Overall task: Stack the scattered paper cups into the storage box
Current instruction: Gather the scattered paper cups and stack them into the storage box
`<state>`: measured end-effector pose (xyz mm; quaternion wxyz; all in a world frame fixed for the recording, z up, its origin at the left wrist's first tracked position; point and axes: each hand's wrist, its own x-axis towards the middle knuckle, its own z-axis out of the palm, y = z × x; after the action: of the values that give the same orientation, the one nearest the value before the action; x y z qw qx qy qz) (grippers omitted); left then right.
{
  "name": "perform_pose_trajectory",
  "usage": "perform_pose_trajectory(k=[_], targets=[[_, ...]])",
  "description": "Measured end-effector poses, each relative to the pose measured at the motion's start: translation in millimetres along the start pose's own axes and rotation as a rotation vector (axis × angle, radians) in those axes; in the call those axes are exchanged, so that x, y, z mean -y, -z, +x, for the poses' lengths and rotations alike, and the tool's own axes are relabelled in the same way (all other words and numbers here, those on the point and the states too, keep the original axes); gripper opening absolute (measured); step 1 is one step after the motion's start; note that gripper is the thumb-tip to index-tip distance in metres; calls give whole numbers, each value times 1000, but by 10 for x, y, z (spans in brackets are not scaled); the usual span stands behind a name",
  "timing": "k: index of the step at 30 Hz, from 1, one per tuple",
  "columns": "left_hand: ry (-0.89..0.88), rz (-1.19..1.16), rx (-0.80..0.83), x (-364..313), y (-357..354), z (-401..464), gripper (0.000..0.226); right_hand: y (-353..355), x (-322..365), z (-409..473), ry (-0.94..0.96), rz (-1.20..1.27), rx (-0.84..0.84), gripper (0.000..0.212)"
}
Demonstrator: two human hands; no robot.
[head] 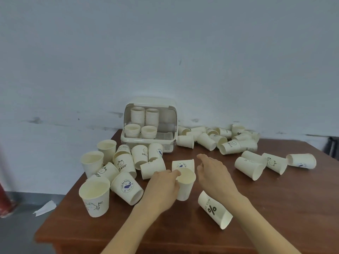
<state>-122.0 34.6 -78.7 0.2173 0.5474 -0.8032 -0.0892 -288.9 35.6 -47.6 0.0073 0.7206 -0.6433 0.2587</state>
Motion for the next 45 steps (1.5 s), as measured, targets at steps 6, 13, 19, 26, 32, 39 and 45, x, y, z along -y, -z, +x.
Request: perform_pose_trajectory(k=[6, 13, 19, 26, 32, 39, 45], targets=[[-11, 37, 20, -77, -154, 25, 26, 35, -115, -247, -70, -31, -15, 40], [6, 10, -100, -256, -243, -60, 22, 146, -190, -597, -206, -262, -37, 21], [17, 17, -170, -404, -253, -151, 23, 222, -167, -899, -396, -342, 42, 39], [-17, 34, -146, -406, -176, -229, 25, 100, -61, -926, -494, -147, 83, 24], [-7, -20, -169, -260, -112, -257, 23, 50, 51, -831, -418, -43, 11, 18], [44, -86, -284, -45, 69, -187, 23, 40, 229, -463, -265, -93, -26, 20], [74, -121, -399, 106, 316, -187, 21, -4, 510, 111, -126, -57, -75, 19]])
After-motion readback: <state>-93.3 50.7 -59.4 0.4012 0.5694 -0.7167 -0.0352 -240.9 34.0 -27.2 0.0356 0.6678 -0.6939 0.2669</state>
